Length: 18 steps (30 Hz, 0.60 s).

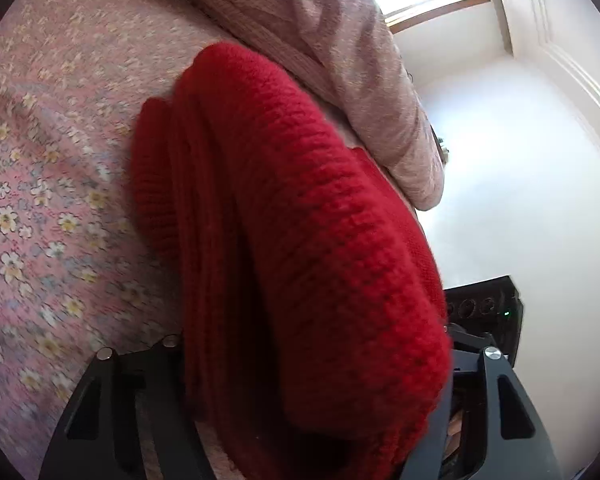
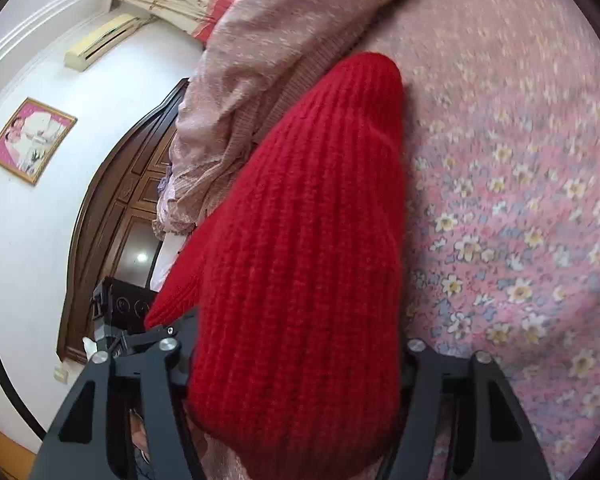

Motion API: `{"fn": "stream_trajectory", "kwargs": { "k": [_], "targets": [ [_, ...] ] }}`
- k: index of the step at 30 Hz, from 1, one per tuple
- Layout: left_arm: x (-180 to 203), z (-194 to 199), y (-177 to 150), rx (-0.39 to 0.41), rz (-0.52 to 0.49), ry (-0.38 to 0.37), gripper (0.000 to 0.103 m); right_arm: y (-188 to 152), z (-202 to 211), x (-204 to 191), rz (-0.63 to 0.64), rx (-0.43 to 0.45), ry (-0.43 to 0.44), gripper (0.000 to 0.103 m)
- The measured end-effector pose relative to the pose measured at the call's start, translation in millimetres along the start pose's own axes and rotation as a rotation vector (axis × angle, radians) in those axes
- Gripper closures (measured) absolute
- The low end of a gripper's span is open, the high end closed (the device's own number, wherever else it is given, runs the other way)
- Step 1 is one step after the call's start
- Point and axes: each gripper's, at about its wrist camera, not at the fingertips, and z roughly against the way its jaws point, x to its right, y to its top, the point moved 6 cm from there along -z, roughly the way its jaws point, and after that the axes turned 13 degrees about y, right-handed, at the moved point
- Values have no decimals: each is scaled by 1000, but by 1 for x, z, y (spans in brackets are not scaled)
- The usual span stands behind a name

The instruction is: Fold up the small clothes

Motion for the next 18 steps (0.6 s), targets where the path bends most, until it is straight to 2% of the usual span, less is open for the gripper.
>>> {"fn": "stream_trajectory", "kwargs": {
  "k": [4, 8, 12, 14, 16, 17, 18],
  "targets": [
    [37, -3, -8, 15, -45, -3, 46, 6, 31, -16, 86, -7, -44, 39],
    [92, -25, -16, 26, -97, -28, 46, 22, 85, -16, 102, 40, -59, 39],
    [136, -62, -29, 22, -141, -36, 46, 37, 144, 10, 54, 116, -74, 38],
    [140, -86, -36, 13, -133, -18, 46, 41, 162, 29, 17, 140, -84, 37],
    [133, -111, -49, -19, -121, 21, 40, 42, 173, 59, -18, 130, -132, 34],
    [133, -110, -51, 11, -131, 11, 39, 41, 173, 70, -43, 117, -139, 29],
    [135, -106, -54, 44, -159, 2, 36, 39, 175, 80, -83, 120, -100, 28]
  ]
}}
